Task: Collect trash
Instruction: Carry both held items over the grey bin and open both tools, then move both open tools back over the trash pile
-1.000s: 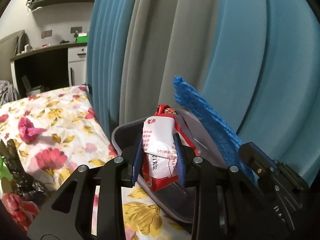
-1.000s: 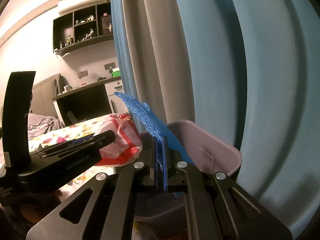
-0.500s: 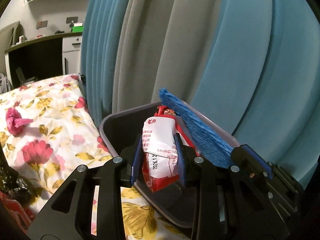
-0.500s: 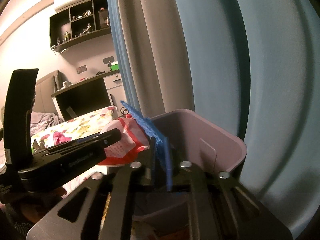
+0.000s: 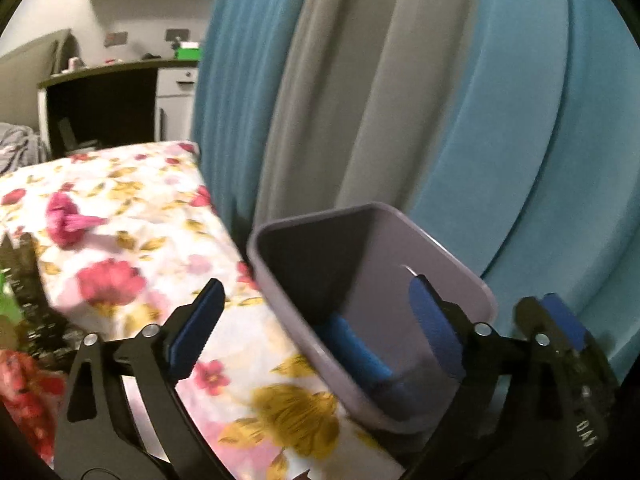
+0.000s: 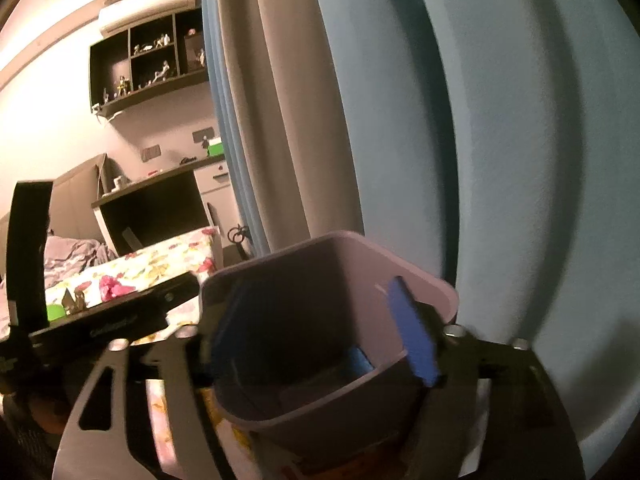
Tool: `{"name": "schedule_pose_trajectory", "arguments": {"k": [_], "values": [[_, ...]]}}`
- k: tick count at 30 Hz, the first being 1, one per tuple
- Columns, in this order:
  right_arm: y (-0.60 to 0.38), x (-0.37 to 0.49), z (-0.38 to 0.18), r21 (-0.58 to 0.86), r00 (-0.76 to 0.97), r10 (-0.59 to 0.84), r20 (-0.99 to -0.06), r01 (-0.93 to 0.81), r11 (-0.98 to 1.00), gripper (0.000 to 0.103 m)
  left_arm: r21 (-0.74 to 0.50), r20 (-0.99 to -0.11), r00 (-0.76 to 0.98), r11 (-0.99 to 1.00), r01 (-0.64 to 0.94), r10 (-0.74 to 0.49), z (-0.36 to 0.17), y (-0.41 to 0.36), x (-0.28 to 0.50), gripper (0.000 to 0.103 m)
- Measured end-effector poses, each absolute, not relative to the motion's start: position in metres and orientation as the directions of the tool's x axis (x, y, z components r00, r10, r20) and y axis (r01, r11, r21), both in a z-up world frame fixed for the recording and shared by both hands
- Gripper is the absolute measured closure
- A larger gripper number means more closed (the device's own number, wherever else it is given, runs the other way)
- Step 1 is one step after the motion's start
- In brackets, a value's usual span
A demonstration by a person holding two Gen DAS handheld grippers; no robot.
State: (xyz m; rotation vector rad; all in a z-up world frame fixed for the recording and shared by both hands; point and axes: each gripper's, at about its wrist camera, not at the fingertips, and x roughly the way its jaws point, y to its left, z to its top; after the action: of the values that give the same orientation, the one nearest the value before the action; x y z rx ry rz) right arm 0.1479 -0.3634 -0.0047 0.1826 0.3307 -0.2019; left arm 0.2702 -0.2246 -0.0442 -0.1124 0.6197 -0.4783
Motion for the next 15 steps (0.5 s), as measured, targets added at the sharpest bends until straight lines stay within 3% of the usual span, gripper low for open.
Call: {"name": "schedule_pose_trajectory", "arguments": {"k": [2,15], "values": [[-0.36,0.141,-0.001,0.146,0.932,-0.169,-0.321,0.225,0.963,0.016,-0.231,-0.527,0.729,0.899,0.373,-0.438,-0.04,-0.214,0.261,0.007],[-0.326,0.104,0.016,0.139,0.948,-0.146,-0.282,0.191,0.972,0.013,-0.169,-0.464,0.834,0.954,0.247,-0.298,-0.012,-0.139,0.187,0.006]]}}
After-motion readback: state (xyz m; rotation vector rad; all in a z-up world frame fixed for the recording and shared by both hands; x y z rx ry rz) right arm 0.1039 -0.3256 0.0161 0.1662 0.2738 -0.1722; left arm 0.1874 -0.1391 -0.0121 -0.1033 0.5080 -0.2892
